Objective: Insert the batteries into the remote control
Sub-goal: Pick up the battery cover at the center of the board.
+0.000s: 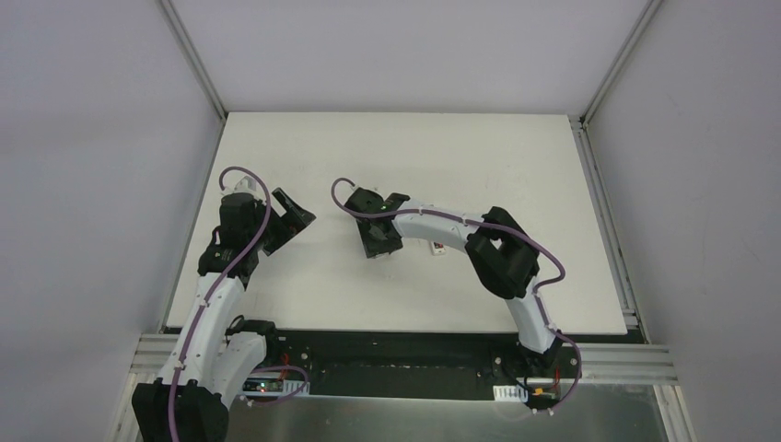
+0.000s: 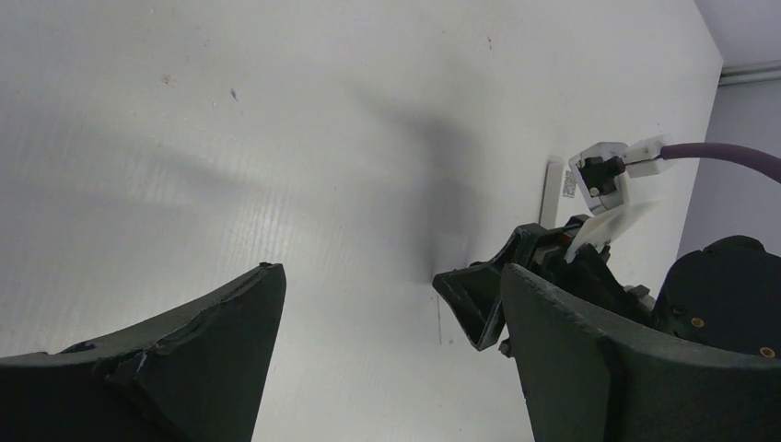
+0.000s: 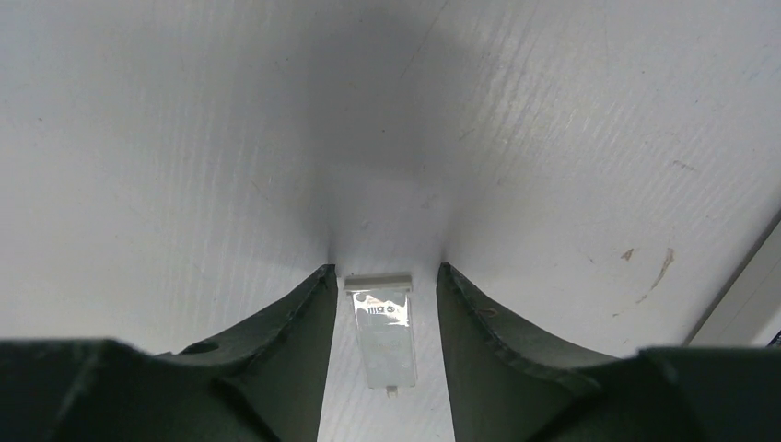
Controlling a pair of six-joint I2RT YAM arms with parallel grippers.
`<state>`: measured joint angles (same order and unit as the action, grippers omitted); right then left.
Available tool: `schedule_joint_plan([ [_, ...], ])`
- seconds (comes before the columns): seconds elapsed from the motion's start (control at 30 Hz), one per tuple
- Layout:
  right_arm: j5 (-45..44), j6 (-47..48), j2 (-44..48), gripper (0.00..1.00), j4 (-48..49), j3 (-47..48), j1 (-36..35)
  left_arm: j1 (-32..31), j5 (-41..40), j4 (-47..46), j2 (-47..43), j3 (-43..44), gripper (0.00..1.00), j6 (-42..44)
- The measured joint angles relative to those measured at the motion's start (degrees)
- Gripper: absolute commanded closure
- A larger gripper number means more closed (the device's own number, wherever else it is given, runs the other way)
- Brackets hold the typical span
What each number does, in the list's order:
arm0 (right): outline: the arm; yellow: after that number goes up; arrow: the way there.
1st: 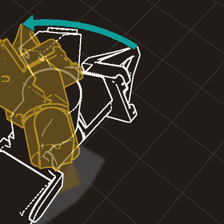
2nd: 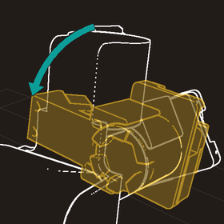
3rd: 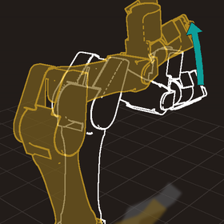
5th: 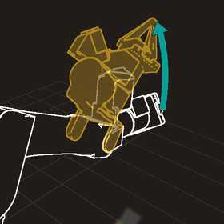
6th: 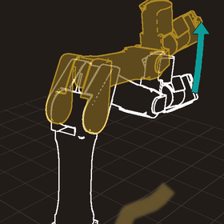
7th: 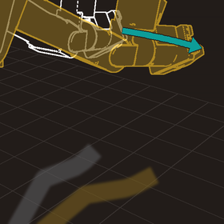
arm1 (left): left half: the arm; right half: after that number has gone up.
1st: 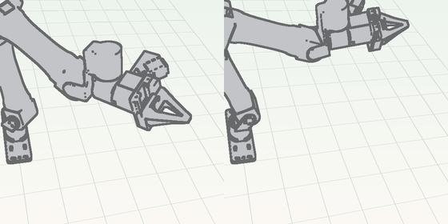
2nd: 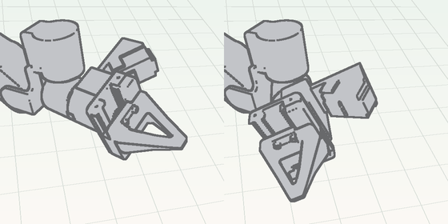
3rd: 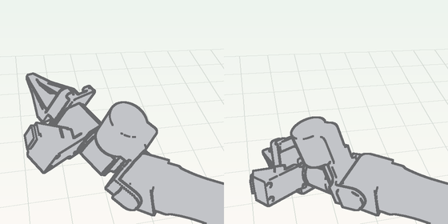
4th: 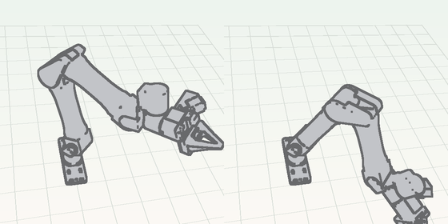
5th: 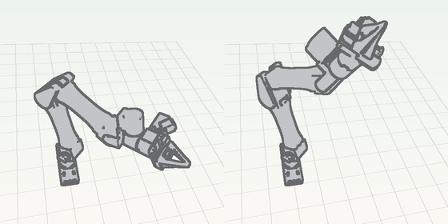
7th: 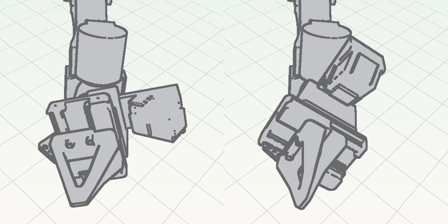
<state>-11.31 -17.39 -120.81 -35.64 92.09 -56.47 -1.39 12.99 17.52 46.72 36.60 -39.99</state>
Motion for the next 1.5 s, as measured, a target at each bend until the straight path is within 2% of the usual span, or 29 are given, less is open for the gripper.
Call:
schedule_joint_plan([
  [0.23,0.39,-0.17,-1.42,0.51,-2.67,2.19,-0.09,0.00,0.00,0.44,0.00,0.00,0.12,0.00],
  [0.6,1.07,0.50,-2.82,0.61,-5.42,4.13,-0.48,0.00,0.00,0.46,0.00,0.00,0.12,0.00],
  [0.77,1.03,0.94,-3.02,0.63,-5.40,4.37,-0.48,0.00,0.04,0.46,0.00,0.00,0.11,0.02],
  [0.9,1.05,1.29,-3.06,0.71,-5.31,4.39,-0.46,0.00,0.44,0.46,0.00,0.00,0.11,0.17],
  [1.3,0.70,0.52,-2.16,0.73,-3.04,3.21,0.52,-0.15,5.64,0.42,0.04,-1.18,0.12,0.57],
  [1.4,0.55,-0.52,-0.33,0.73,-1.75,1.29,1.92,-1.64,6.34,0.46,0.26,-2.51,0.12,0.57],
  [1.5,0.63,-1.90,2.86,0.73,-0.28,-0.59,4.31,-5.86,6.40,0.50,1.33,-3.10,0.13,0.57],
])
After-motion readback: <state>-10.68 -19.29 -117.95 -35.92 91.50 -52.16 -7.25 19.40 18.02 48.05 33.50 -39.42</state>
